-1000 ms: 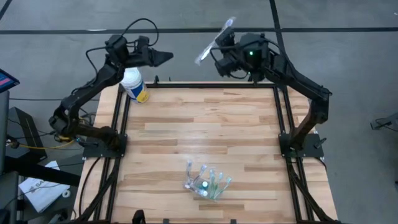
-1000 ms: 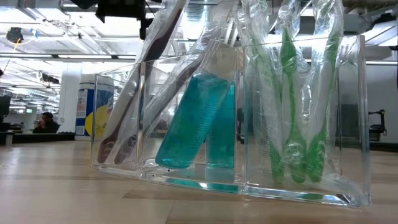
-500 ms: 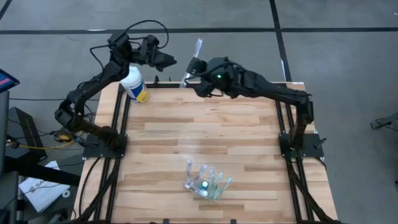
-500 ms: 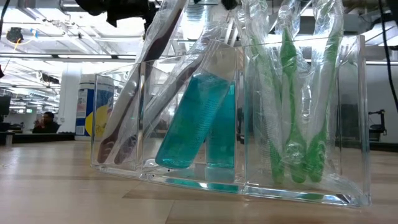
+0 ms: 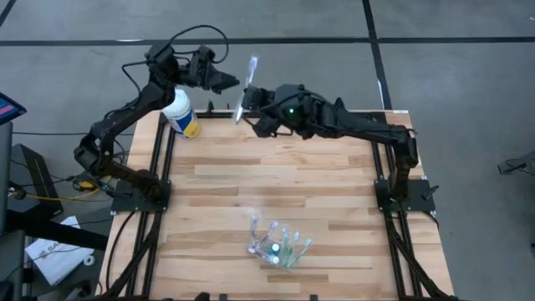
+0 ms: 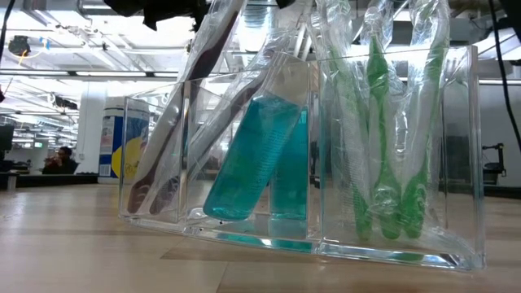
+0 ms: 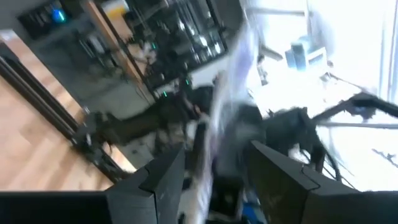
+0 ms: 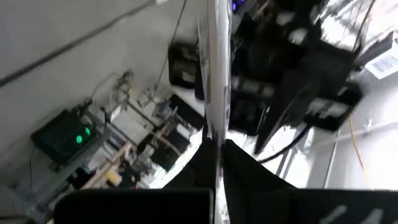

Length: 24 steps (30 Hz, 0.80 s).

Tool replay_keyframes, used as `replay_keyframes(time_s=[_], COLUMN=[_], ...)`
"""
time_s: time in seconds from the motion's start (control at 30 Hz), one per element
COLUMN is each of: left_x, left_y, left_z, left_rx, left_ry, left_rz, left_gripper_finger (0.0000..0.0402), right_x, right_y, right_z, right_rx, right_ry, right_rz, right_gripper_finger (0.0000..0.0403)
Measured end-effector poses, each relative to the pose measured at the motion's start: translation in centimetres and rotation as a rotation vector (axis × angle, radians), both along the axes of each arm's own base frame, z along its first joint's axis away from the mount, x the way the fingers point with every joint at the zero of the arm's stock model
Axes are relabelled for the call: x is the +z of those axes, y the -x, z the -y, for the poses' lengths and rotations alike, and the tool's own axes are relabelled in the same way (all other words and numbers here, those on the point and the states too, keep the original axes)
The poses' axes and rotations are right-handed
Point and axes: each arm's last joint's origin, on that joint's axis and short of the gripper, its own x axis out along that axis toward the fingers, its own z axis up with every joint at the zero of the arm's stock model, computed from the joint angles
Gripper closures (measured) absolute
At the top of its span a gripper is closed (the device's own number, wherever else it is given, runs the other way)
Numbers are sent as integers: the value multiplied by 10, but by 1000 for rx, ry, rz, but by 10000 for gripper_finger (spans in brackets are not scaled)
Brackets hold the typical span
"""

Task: Pick & Place toothbrushing station
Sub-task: Put the purple toothbrush in the transparent organizer

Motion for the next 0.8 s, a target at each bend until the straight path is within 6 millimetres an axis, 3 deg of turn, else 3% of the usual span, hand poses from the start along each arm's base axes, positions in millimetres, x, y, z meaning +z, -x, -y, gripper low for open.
replay_keyframes(time_s=[0.23,0.57,0.8], left_x=[3,4,4], left_y=[10,5,-3], left_z=[-9,-2,6], left_rx=[63,-5,-50], left_ry=[-27,-36,-44], left_rz=[27,24,28], left_gripper_finger=[230,230,230], right_x=[-13,-36,-29], right_y=[-9,-32,-32], right_z=[-15,-35,-36], right_rx=[61,147,158], right_ry=[-58,-58,-19], right_rz=[-28,-78,-39], right_gripper_finger=[403,403,403])
